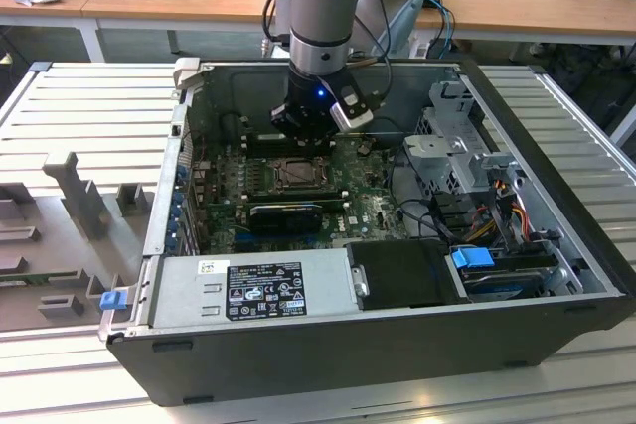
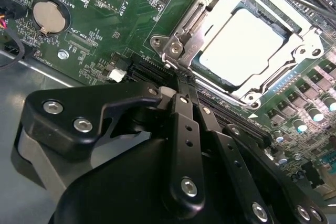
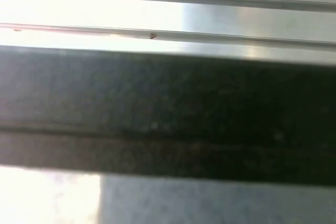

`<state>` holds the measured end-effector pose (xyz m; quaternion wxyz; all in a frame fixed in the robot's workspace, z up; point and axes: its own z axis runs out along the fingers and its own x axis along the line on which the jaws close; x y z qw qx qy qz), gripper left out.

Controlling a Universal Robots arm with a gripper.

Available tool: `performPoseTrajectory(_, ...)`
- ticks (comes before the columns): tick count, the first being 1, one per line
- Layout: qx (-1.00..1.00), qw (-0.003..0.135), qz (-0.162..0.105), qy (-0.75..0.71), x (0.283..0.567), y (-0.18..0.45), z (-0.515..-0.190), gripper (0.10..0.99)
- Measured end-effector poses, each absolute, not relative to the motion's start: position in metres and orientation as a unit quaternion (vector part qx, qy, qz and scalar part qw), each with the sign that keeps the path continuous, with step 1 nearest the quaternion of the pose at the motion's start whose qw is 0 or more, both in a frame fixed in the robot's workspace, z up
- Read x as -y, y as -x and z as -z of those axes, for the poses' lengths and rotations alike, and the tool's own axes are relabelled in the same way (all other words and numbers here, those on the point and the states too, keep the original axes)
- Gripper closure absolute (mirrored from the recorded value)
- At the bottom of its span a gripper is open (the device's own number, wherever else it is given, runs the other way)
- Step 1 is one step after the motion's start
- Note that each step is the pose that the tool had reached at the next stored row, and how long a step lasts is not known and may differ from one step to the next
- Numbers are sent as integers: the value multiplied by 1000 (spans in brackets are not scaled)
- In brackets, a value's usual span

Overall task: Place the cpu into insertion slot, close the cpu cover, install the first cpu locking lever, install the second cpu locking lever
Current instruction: 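Install the first cpu locking lever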

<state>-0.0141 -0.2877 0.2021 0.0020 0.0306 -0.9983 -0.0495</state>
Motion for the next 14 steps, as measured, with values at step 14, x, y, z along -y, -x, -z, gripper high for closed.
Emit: performPoseTrajectory(14,998,2,60,-31,292,13,-199,980)
